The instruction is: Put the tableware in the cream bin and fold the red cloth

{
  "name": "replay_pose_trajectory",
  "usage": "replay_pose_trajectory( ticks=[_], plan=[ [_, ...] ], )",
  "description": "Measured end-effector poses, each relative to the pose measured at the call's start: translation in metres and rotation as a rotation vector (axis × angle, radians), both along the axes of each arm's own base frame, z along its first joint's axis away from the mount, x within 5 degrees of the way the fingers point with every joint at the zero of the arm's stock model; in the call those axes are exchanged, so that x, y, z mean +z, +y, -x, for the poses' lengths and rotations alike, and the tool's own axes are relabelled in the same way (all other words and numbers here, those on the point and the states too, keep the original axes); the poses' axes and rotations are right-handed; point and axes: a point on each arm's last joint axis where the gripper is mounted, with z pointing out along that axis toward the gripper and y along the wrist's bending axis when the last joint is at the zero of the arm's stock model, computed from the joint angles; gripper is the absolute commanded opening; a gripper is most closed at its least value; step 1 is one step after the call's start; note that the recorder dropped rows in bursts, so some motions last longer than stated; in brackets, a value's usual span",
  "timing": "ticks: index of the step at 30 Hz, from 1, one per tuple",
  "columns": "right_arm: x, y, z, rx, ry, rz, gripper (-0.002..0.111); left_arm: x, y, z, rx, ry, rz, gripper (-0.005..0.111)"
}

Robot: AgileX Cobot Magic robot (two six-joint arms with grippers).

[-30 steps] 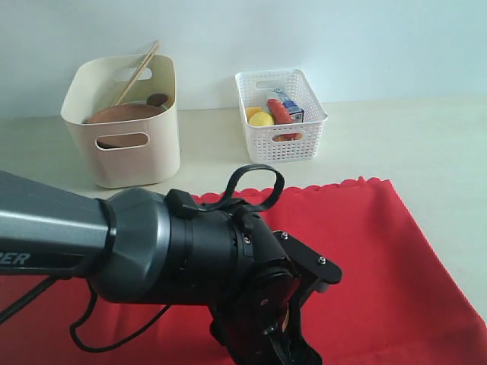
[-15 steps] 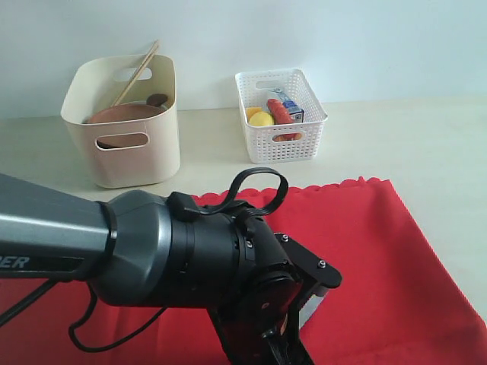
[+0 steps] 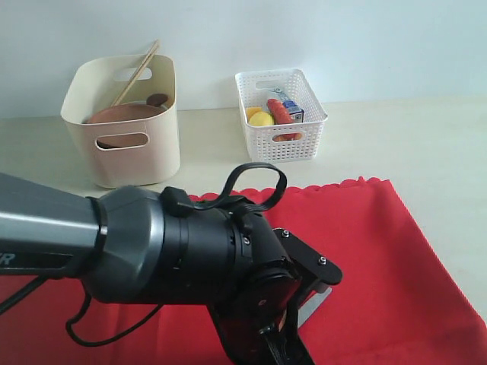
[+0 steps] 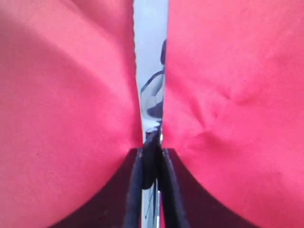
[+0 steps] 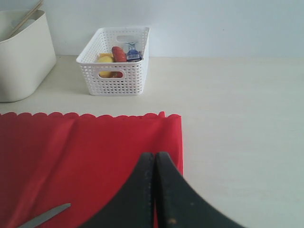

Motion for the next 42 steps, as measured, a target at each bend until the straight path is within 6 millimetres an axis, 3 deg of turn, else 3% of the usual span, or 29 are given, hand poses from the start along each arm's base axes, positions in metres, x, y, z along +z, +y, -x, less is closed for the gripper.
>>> replay_pose_trajectory(
  ticks=[11,17,21,26,30,34,42],
  plan=[
    [0.000,0.000,0.000,0.000,0.000,0.000,0.000,0.035,0.004,-0.001,-0.038,-0.075,0.056,0.002],
    [0.000,0.000,0.000,0.000,0.000,0.000,0.000,0.045,0.006,-0.001,-0.046,-0.095,0.069,0.002],
    [0.000,0.000,0.000,0.000,0.000,0.000,0.000,0.039,0.009,-0.001,-0.047,-0.077,0.026,0.002],
    [0.000,0.000,0.000,0.000,0.000,0.000,0.000,0.014,0.007,0.000,-0.067,-0.031,-0.038,0.003],
    [0.000,0.000,0.000,0.000,0.000,0.000,0.000,-0.003,0.005,0.001,-0.084,0.007,-0.070,0.016],
    [0.000,0.000,0.000,0.000,0.000,0.000,0.000,-0.005,0.004,0.001,-0.091,0.005,-0.066,0.032],
    [0.000,0.000,0.000,0.000,0.000,0.000,0.000,-0.005,0.003,0.000,-0.099,-0.005,-0.056,0.034]
  ],
)
